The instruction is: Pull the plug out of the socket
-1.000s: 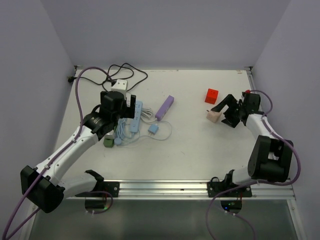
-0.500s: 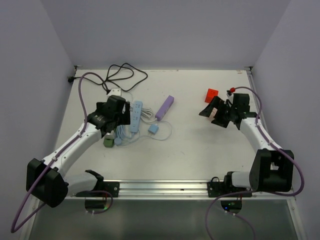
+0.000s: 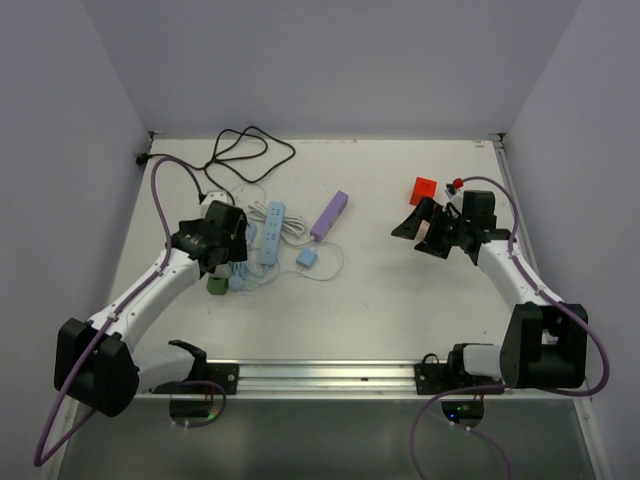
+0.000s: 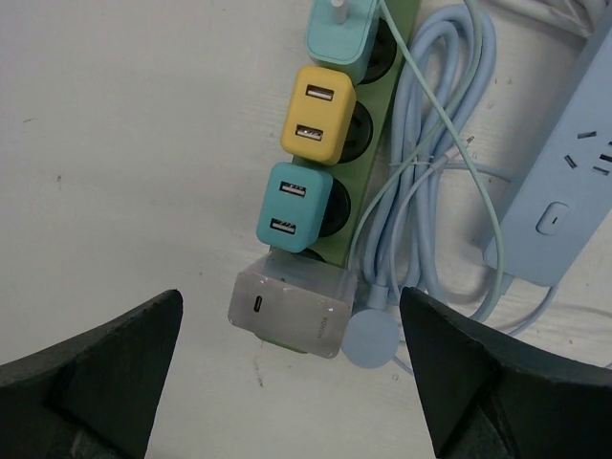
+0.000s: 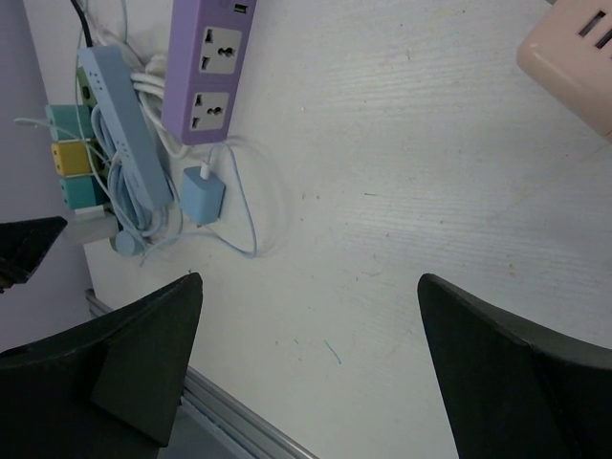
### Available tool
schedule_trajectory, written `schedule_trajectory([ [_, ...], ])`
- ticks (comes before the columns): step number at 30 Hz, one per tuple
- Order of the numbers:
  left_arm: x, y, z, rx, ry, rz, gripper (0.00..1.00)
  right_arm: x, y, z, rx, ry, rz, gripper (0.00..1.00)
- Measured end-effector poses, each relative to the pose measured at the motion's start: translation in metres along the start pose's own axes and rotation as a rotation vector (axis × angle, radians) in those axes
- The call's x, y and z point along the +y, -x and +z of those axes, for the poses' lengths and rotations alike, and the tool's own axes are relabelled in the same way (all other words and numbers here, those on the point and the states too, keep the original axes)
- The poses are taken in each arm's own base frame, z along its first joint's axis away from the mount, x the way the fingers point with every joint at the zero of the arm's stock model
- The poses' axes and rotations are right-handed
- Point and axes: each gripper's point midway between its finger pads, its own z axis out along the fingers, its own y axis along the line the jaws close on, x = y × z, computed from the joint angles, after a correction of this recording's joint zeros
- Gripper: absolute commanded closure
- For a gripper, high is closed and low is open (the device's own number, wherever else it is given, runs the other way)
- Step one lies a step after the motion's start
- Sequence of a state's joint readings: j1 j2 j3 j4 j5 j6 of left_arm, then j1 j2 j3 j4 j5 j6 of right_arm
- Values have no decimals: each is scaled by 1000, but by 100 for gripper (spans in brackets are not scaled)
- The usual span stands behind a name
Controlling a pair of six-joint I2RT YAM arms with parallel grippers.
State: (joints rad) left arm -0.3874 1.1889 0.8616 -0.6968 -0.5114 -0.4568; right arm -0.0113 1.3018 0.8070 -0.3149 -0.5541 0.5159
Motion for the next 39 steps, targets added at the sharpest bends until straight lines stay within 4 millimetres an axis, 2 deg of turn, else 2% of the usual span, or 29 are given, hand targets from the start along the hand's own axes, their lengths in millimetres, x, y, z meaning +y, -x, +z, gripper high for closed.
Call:
schedule_trajectory([
  [7,2,-14,12,57,-9,-7,0,3,-1,0,6,17,-2,1],
  [18,-10,-27,26,130,-54,31,1,3,0,0,3,19,-5,1],
  [23,-12,-29,28,141,-65,49,21,3,0,0,3,19,-5,1],
  [27,-9,-29,29,142,-58,56,30,3,0,0,3,19,-5,1],
  [30,-9,-29,29,143,-60,64,44,3,0,0,3,18,-5,1],
  [37,-10,-27,29,148,-65,72,92,3,0,0,2,17,-7,1],
  [39,-11,-26,28,155,-65,74,100,3,0,0,2,16,-9,1],
])
